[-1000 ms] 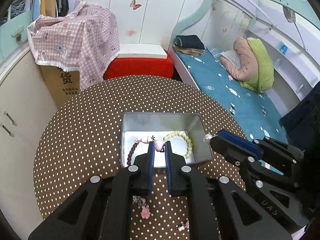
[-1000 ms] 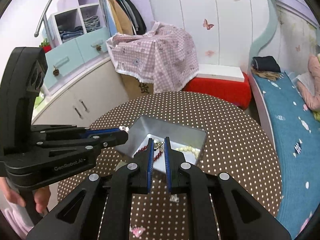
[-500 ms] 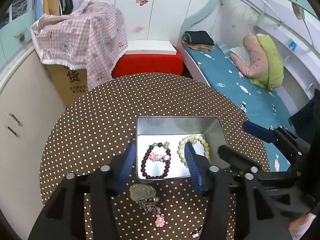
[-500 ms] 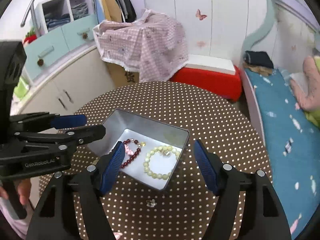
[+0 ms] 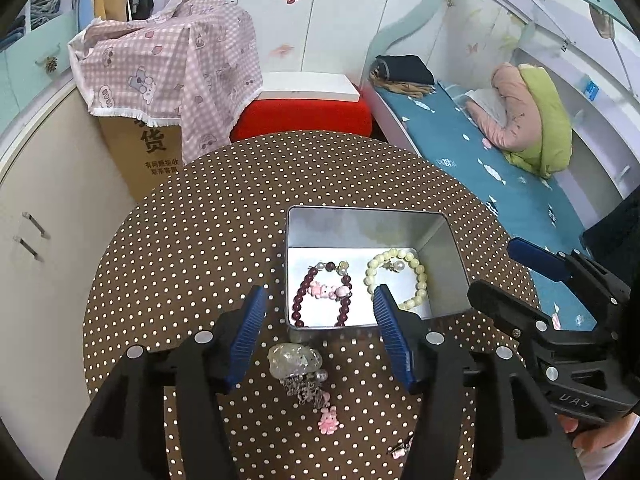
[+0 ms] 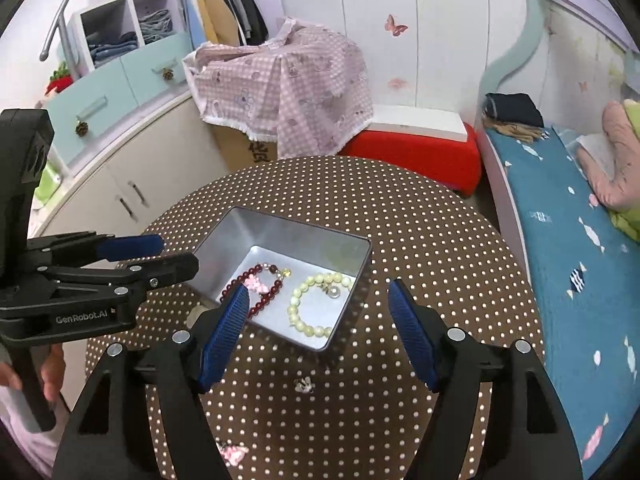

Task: Organize jewelry
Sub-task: 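Raise both open tools out of the grey box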

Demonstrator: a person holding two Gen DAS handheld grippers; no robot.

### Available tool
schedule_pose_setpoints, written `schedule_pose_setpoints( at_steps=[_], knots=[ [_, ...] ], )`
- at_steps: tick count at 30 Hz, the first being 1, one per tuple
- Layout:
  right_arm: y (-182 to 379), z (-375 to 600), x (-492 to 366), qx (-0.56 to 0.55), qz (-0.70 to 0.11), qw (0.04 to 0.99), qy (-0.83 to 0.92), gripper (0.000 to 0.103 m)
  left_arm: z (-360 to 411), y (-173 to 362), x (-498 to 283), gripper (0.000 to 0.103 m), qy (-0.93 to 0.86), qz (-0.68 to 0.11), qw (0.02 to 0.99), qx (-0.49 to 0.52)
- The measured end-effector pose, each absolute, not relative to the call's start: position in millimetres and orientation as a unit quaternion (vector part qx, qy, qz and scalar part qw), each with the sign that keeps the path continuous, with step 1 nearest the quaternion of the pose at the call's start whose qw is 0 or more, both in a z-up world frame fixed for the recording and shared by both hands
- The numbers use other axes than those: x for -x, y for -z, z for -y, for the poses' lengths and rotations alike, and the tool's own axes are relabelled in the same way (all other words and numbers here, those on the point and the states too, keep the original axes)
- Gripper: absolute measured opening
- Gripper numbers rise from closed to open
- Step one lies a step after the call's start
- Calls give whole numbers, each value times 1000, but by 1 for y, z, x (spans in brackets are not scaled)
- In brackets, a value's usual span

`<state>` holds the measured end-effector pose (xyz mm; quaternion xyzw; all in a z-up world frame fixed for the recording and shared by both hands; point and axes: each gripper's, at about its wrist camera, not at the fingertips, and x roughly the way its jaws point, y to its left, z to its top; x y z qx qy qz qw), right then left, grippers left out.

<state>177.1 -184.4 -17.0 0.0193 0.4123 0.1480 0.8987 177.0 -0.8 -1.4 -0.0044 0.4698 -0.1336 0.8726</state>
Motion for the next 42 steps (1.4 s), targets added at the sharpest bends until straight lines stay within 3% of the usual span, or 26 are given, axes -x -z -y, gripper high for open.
schedule_pose_setpoints(
  at_steps=[24,42],
  knots=[
    [36,189,-131,-25,-428,890,-154,70,-19,13,-144,61,125,-491,862,13],
    [82,184,-121,-29,-474,866,-157,70,-23,72,-118,65,124,-553,823,29]
  ],
)
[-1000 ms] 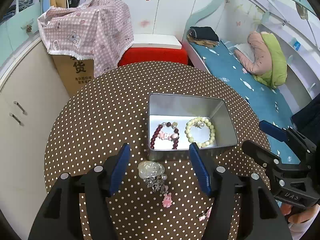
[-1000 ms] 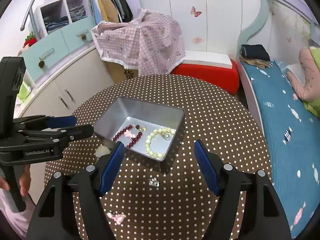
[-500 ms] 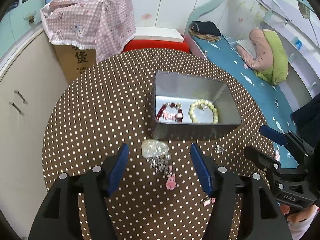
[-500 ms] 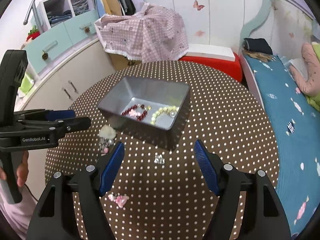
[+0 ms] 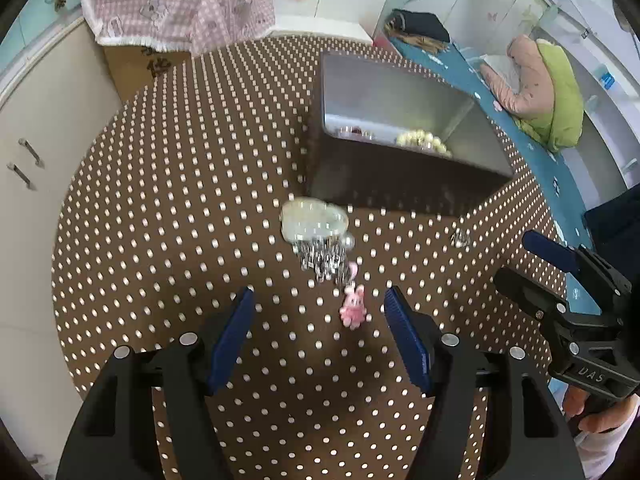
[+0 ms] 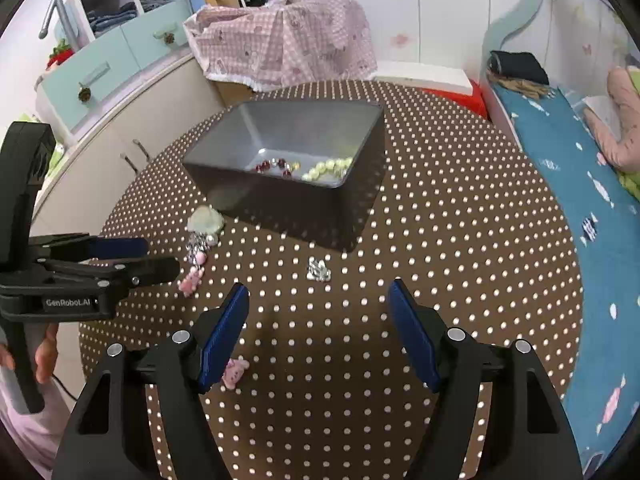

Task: Organize jewelry
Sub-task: 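Raise both open tools out of the grey box, then lower the left tool and grasp the pink bunny charm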

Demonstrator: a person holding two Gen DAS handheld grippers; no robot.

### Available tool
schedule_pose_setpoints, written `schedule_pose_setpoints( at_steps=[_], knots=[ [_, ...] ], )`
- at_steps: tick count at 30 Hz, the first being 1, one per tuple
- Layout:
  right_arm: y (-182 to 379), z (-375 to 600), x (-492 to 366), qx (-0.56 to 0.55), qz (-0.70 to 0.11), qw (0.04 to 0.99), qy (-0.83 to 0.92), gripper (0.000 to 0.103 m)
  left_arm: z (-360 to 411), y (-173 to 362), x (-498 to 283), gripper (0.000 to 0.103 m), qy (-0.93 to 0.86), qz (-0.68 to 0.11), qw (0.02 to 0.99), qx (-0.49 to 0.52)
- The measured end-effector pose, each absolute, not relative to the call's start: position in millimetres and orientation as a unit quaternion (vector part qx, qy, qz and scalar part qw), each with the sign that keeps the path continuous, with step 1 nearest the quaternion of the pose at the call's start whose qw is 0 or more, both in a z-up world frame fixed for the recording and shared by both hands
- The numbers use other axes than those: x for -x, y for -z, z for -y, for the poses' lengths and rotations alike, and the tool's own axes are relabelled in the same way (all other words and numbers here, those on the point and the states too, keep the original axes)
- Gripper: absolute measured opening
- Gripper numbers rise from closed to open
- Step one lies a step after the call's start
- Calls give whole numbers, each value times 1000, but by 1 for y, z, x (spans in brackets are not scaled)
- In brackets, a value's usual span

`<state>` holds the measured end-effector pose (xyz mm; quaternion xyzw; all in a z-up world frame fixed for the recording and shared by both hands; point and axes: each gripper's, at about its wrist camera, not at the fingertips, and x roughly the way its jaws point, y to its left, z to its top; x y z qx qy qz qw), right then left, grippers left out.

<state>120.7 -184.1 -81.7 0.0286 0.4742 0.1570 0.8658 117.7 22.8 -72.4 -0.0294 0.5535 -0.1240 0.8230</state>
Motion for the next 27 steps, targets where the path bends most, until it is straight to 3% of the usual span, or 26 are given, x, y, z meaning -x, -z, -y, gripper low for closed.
schedule_pose_setpoints(
  at_steps=[18,19,21,24,27],
  knots=[
    [105,181,-119,-35,-499,851,-161,70,4,87,-110,62,124,-540,832,36],
    [106,182,-120,-35,-500,851,-160,70,6,87,-111,60,128,-537,833,34],
    [105,182,-120,-33,-500,851,-160,70,11,87,-114,34,128,-532,837,25],
    [101,182,-119,-27,-494,854,-161,70,16,89,-115,14,132,-527,840,9],
    [99,184,-120,-27,-491,855,-161,70,17,89,-117,12,146,-527,837,16]
  ],
)
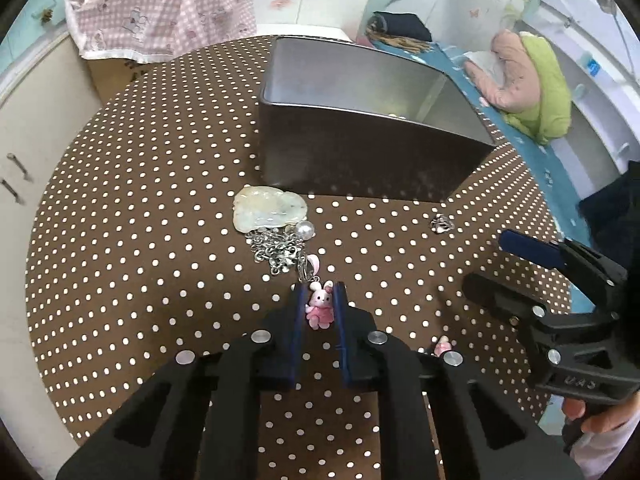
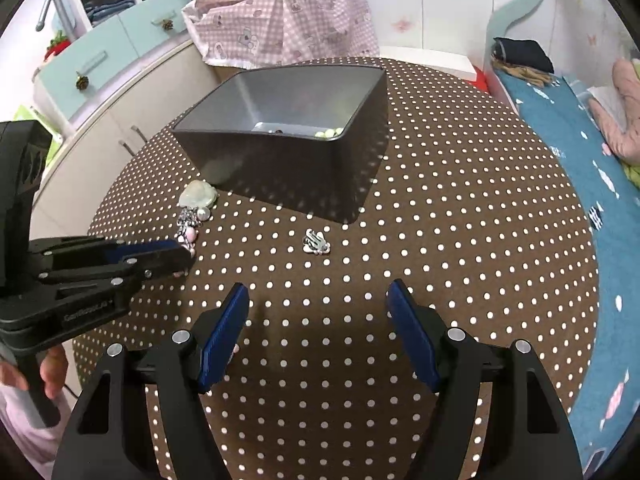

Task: Organize jewelry
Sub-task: 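Lower the left tool and grasp the pink bunny charm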

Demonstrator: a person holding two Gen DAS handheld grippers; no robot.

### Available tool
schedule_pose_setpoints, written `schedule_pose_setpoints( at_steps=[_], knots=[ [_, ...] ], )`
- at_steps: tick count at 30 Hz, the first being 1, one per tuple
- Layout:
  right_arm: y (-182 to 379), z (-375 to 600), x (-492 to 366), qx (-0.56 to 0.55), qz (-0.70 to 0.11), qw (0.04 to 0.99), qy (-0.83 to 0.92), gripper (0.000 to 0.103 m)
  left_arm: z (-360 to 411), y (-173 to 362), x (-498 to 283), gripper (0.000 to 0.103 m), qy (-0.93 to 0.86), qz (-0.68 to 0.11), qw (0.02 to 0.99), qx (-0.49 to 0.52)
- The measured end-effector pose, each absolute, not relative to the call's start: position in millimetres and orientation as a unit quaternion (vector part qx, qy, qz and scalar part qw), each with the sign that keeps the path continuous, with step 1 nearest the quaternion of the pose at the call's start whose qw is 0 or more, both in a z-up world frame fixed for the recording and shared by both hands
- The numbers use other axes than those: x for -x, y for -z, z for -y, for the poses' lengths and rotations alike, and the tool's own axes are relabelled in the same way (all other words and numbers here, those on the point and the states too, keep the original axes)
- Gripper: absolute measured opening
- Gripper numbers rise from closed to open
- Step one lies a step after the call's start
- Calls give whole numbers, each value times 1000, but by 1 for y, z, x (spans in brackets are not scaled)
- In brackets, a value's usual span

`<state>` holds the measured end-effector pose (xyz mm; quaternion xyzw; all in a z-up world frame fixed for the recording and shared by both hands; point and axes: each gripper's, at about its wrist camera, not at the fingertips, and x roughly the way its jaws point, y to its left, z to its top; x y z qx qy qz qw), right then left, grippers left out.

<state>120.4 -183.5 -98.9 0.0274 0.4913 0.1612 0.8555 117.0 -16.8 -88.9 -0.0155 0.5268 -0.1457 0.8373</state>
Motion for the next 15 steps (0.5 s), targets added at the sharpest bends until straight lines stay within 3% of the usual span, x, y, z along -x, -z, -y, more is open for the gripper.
schedule_pose_setpoints(
  at_steps=[5,15],
  knots=[
    [95,181,-121,-22,-485,857,-173,70,13,82,-119,0,141,-516,845,15],
    [97,160,-132,12,-476,859,-189,69,-5,81,-110,2,156,-523,838,16]
  ],
)
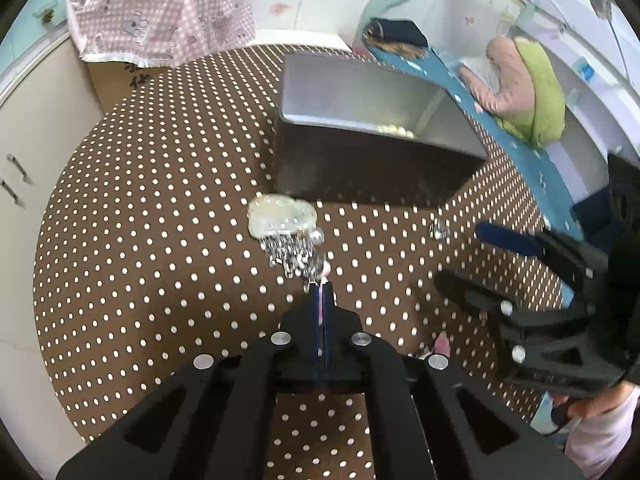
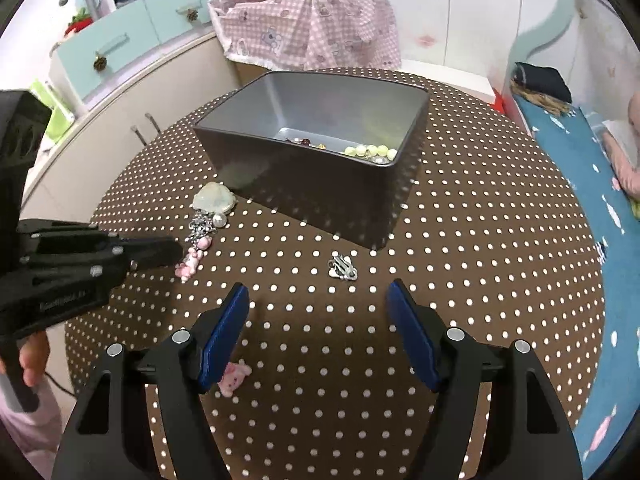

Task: Organize jewelry
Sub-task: 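Lower the left tool and grasp the pink bunny charm, then grasp the small silver charm with the right tool while the left tool holds the bunny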

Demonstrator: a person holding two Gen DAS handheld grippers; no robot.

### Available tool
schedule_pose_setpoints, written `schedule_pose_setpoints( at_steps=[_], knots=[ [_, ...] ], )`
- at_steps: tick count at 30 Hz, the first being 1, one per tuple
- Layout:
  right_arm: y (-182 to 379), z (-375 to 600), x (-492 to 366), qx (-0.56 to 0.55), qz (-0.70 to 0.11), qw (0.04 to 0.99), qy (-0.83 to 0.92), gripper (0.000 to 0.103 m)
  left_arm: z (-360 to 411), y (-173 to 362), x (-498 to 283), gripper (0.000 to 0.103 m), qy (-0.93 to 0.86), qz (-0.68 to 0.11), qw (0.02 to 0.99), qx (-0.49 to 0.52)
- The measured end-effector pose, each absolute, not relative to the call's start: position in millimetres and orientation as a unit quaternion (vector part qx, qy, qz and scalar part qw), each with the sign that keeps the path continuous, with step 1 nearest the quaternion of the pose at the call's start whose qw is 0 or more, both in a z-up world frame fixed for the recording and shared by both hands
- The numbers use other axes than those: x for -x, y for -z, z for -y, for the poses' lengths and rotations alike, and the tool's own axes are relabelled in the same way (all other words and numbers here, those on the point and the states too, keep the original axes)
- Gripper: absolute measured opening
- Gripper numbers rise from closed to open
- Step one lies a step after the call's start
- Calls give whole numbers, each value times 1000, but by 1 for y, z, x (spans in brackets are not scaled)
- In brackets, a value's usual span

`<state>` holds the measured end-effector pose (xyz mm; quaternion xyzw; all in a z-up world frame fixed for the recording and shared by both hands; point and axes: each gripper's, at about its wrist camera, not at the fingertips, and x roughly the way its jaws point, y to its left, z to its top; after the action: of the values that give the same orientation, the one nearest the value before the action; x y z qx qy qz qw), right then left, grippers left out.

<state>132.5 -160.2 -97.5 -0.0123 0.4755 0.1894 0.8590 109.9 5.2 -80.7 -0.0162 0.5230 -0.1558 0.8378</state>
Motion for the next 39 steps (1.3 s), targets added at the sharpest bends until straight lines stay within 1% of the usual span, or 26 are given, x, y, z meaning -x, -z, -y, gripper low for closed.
schedule_pose_setpoints(
  at_steps=[1,2,3,4,5,7,8,10,11,17,18,19,20,22,25,26,34,39],
  knots=[
    [98,160,-134,9,-477,858,-190,69,-4,83,-110,3,155,-526,836,12],
    [98,160,-136,8,-477,858,-190,69,-2,85,-110,9,156,-529,834,9],
    [99,158,-137,8,-477,858,-189,69,1,86,-109,22,155,-527,836,7],
    [99,158,-138,8,-478,858,-189,69,5,87,-109,25,157,-523,838,6],
    [99,158,-139,8,-479,857,-190,69,7,86,-108,32,157,-520,840,4],
    [100,157,-139,8,-480,856,-191,69,10,87,-108,32,155,-513,844,0],
    [100,157,-140,9,-480,856,-192,69,12,88,-108,30,154,-512,845,-3],
    [101,159,-139,9,-481,855,-192,69,14,90,-109,17,140,-509,849,-16],
    [103,159,-141,10,-481,855,-191,69,14,90,-110,14,140,-508,850,-15],
    [107,154,-147,17,-479,853,-206,69,-6,90,-118,14,146,-509,848,19],
    [108,152,-147,23,-476,854,-210,68,-8,89,-120,14,144,-509,848,21],
    [110,150,-147,29,-474,854,-211,60,-11,88,-120,14,145,-509,848,22],
    [111,147,-149,36,-471,856,-210,57,-14,87,-120,14,145,-508,849,23],
    [112,146,-152,43,-466,859,-207,32,-16,86,-120,14,145,-506,850,24],
    [113,148,-152,46,-466,859,-209,17,-17,83,-121,14,146,-506,850,28],
    [113,149,-151,49,-465,859,-211,15,-18,82,-119,14,147,-504,850,29],
    [109,158,-141,42,-463,861,-207,15,-22,67,-121,14,162,-491,855,39],
    [96,165,-135,38,-452,868,-203,15,-18,51,-122,14,170,-477,862,35]
  ],
)
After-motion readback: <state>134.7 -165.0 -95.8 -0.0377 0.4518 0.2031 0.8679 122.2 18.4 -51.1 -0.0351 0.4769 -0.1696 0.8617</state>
